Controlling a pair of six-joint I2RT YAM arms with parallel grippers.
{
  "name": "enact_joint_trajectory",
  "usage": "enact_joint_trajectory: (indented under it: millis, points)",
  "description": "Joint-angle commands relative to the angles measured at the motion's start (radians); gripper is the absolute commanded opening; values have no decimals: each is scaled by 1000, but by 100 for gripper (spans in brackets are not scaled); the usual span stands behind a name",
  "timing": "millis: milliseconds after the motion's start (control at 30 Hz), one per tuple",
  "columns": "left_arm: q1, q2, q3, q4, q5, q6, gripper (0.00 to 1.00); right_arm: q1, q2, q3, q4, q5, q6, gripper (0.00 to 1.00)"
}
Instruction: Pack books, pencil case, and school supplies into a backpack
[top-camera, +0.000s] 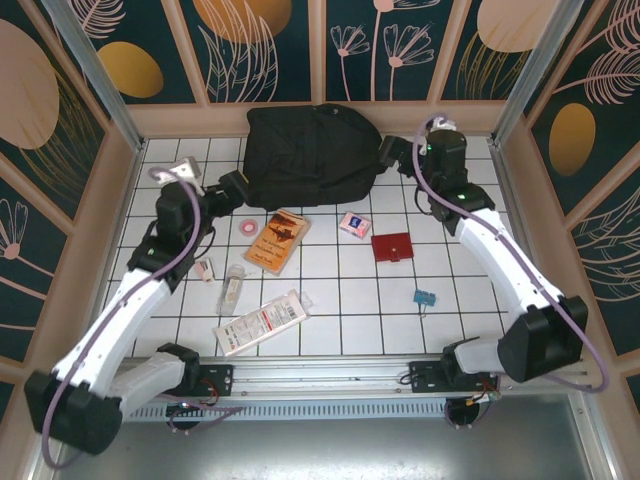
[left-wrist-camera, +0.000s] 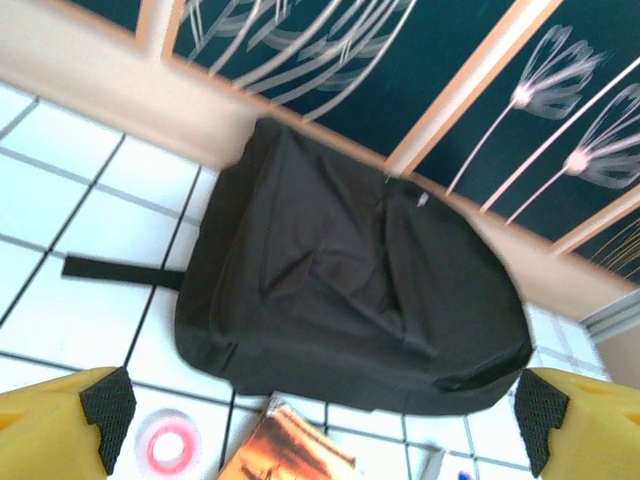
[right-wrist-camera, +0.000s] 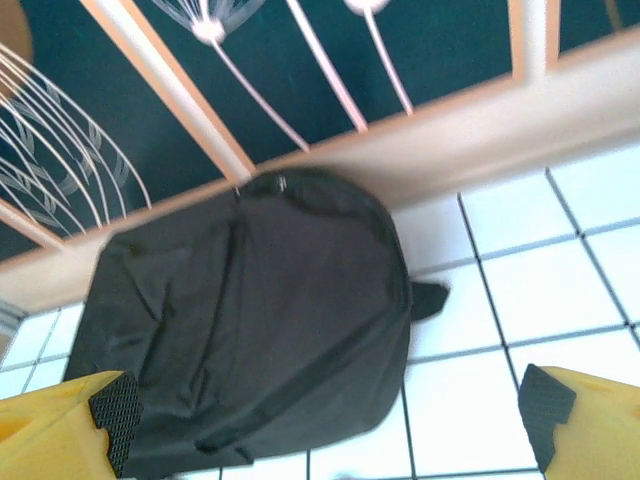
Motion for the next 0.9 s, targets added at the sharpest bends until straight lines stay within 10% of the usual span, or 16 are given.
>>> enact_joint_trajectory:
  millis: [0, 500, 733, 867]
  points:
    - [0, 19, 5, -58, 66, -22, 99, -4, 92, 54, -31, -64, 43, 99]
    - [105, 359, 95, 27, 87, -205, 94, -238, 995, 890, -268, -582, 22, 78]
    - [129, 523, 172, 60, 32, -248, 93, -251, 1055, 896, -189, -650, 81, 24]
    - [138, 614, 193, 118, 68, -281, 89, -250, 1026, 825, -125, -693, 91, 10]
